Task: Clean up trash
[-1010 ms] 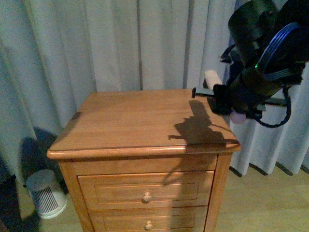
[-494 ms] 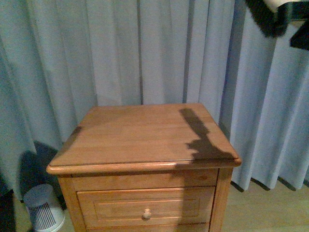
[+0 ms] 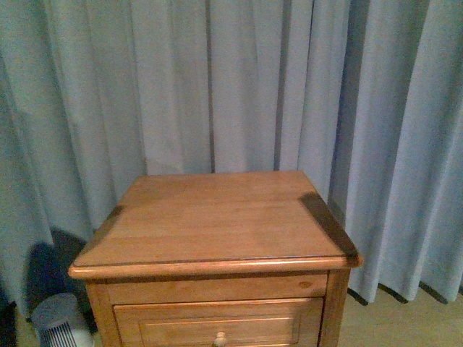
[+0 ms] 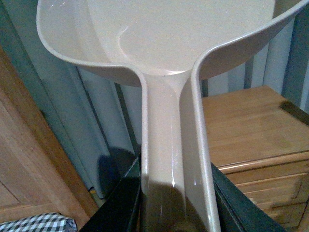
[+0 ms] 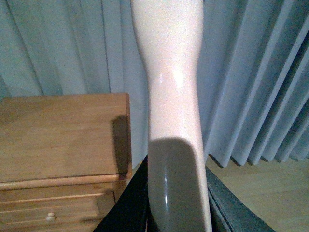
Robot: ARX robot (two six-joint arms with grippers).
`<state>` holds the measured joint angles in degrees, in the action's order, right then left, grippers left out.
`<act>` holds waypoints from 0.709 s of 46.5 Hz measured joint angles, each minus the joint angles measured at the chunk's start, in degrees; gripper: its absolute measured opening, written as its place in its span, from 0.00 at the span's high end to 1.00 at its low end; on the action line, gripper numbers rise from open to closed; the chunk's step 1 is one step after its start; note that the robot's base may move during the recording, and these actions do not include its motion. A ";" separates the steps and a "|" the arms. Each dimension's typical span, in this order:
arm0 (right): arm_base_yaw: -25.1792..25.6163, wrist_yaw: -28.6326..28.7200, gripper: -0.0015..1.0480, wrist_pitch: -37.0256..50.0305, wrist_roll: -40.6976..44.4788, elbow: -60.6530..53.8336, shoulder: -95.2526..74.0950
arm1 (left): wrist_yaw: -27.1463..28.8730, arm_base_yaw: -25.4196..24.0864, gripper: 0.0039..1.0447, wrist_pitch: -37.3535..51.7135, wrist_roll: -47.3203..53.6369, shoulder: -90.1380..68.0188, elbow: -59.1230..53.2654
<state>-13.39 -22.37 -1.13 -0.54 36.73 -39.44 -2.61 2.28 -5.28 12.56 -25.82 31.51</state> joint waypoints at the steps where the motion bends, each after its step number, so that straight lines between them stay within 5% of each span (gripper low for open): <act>1: -0.24 -0.26 0.81 -0.57 0.00 -0.44 1.05 | 0.00 0.00 0.73 0.00 0.00 0.00 -0.02; 14: -5.09 -5.46 0.81 -10.19 -1.18 -5.31 13.18 | 0.00 0.00 0.73 0.00 0.00 0.00 -0.02; 33: -8.52 -9.64 0.81 -11.02 -0.02 -7.41 17.97 | 0.04 0.00 0.73 0.00 -0.02 0.00 -0.02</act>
<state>-21.91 -32.01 -12.14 -0.56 29.32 -21.47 -2.57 2.28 -5.28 12.53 -25.82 31.48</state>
